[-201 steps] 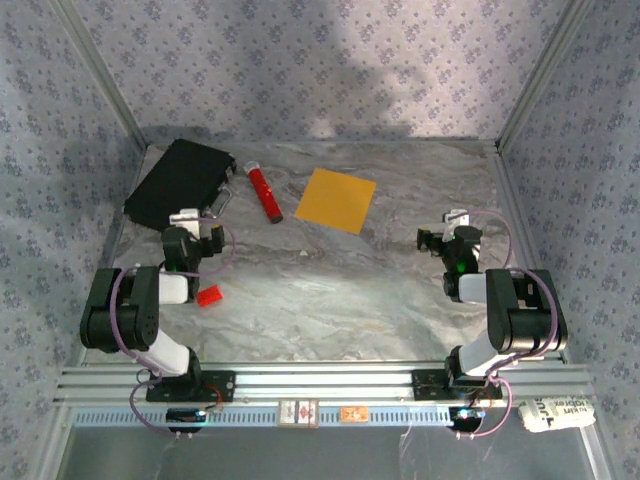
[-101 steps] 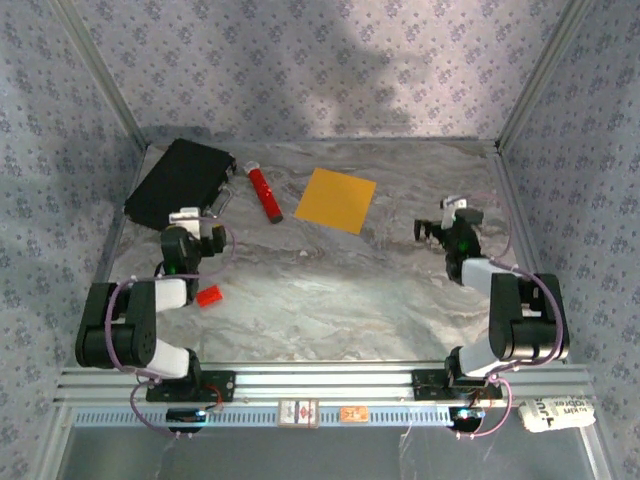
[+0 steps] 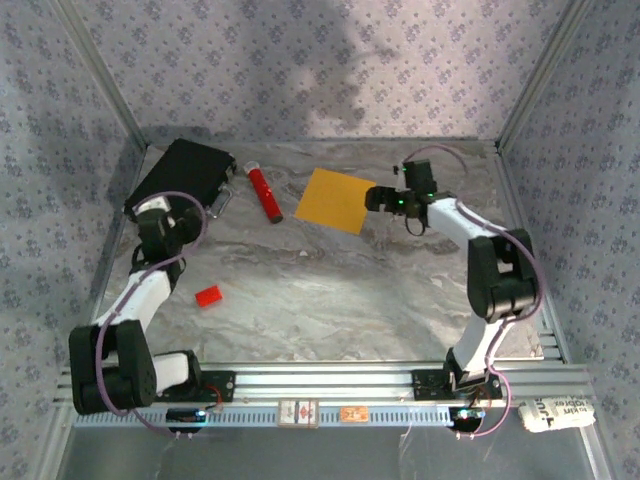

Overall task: Fold a paper plane with a square sheet of paper (pick it up from the middle)
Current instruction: Move the square sheet of paper to the center of the table.

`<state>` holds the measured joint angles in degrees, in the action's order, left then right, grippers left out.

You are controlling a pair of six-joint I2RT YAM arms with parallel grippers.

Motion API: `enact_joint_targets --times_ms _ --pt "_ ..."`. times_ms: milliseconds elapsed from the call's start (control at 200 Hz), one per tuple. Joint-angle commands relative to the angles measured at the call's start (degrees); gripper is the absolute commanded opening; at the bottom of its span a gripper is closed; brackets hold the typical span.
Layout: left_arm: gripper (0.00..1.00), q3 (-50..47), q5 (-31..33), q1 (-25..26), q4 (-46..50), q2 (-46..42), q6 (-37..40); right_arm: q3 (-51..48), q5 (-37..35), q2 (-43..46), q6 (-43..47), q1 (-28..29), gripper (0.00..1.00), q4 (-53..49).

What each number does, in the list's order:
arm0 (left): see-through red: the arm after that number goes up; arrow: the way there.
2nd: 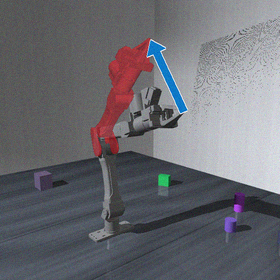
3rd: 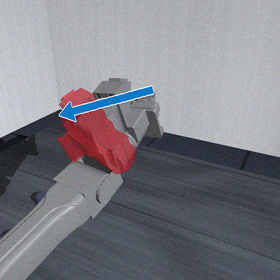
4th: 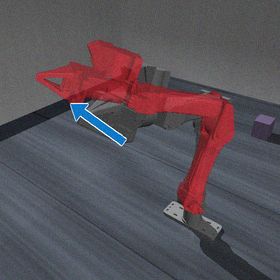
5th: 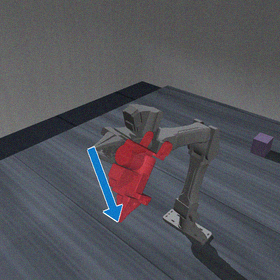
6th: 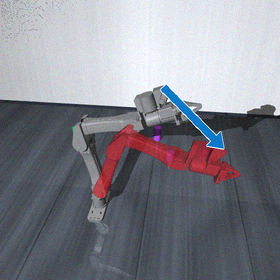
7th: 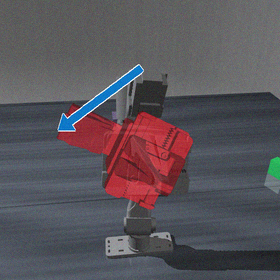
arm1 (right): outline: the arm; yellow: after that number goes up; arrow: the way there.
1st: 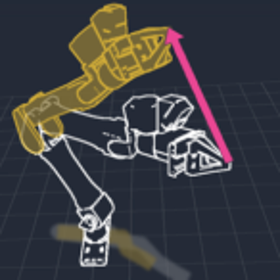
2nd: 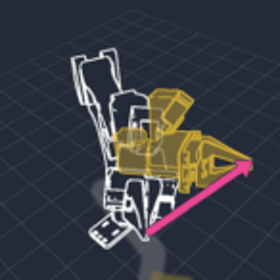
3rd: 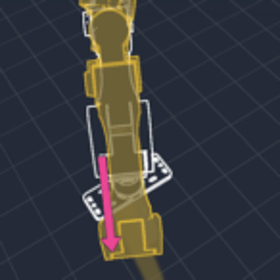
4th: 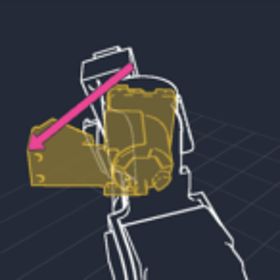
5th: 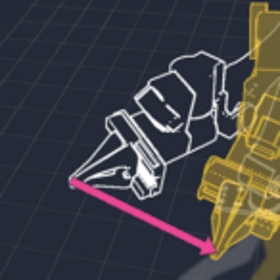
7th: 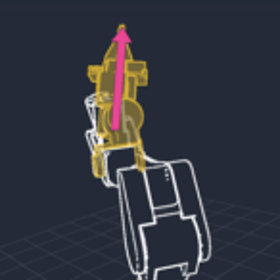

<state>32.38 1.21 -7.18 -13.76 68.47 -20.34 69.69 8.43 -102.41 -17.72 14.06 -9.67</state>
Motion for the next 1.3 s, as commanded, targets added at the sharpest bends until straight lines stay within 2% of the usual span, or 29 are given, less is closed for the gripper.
enact_joint_targets --times_ms 0,135,220,300,695,879,1054,1294 --pt "1.00 0.3 -15.4 -2.9 4.6 -1.6 -6.0 6.5 0.5 -5.1 -8.6 3.2 0.98 -5.2" --pt "1.00 4.4 -19.4 -1.8 14.5 -1.0 -6.4 14.3 2.2 -12.5 -12.5 6.3 0.95 -6.1" --pt "1.00 7.2 -17.3 0.9 21.3 -0.9 -5.2 19.3 2.1 -16.7 -14.7 7.6 0.92 -7.4" --pt "1.00 9.5 -18.0 3.3 26.1 0.0 -4.8 23.1 2.7 -19.5 -16.2 8.3 0.89 -8.4" --pt "1.00 10.8 -18.2 16.3 29.6 1.7 -7.8 30.7 4.4 -27.8 -20.2 9.0 0.84 -12.6" --pt "1.00 12.4 -18.5 18.7 32.1 1.9 -6.4 28.1 3.8 -27.4 -18.8 8.8 0.80 -17.2" --pt "1.00 12.9 -20.8 20.5 33.7 1.5 -5.3 18.6 6.2 -23.2 -13.2 9.2 0.73 -17.5" --pt "1.00 13.2 -21.6 23.2 35.9 1.6 -4.9 3.7 8.6 -15.1 -6.1 13.5 0.71 -16.9"
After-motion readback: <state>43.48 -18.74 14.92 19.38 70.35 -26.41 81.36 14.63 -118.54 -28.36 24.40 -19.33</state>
